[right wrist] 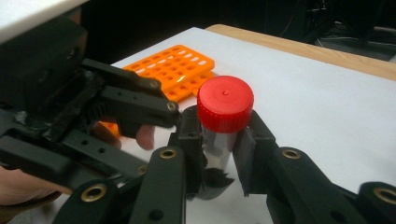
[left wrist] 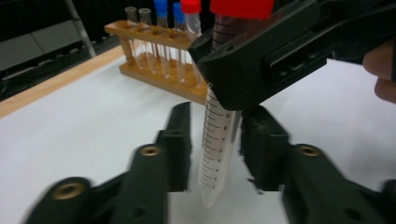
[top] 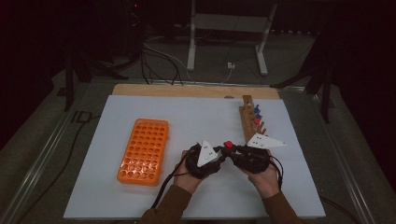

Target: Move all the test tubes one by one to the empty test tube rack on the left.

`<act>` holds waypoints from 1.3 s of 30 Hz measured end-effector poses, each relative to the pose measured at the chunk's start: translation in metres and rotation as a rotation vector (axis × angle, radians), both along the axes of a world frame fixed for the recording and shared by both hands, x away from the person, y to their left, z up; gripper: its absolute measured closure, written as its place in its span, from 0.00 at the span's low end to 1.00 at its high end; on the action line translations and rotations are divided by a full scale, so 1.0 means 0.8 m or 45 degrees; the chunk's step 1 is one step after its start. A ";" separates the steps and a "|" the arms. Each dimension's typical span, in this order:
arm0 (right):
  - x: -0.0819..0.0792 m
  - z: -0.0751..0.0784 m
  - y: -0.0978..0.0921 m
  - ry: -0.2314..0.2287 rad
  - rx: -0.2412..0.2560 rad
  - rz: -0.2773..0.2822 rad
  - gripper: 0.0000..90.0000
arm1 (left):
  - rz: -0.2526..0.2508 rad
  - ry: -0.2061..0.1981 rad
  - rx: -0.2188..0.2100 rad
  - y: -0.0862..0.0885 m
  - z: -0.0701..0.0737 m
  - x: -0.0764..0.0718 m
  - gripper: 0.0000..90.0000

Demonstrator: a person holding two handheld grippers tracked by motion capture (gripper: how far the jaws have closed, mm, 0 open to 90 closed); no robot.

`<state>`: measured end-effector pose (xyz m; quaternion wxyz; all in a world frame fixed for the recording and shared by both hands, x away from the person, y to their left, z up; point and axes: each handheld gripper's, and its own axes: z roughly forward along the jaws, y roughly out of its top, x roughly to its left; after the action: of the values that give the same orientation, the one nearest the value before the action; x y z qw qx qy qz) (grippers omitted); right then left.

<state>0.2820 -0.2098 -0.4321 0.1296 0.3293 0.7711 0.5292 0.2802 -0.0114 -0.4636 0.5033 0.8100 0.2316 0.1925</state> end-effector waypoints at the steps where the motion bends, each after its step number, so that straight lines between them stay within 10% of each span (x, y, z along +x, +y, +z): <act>1: 0.000 0.000 0.000 0.000 0.000 0.000 0.83 | 0.000 0.000 0.000 0.000 0.000 0.000 0.82; 11: 0.003 0.001 -0.016 -0.020 0.072 0.012 0.56 | 0.041 0.010 -0.018 0.016 0.004 0.008 0.84; 26: 0.008 0.002 -0.051 -0.030 0.076 -0.246 0.04 | 0.166 0.006 -0.120 0.069 0.020 0.018 0.83; 39: 0.005 0.004 -0.067 -0.066 0.111 -0.321 0.00 | 0.365 0.002 -0.172 0.150 0.028 0.037 0.83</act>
<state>0.2859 -0.2636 -0.4288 0.2005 0.4151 0.6964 0.5500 0.3099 0.1085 -0.4414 0.5239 0.7329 0.3576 0.2458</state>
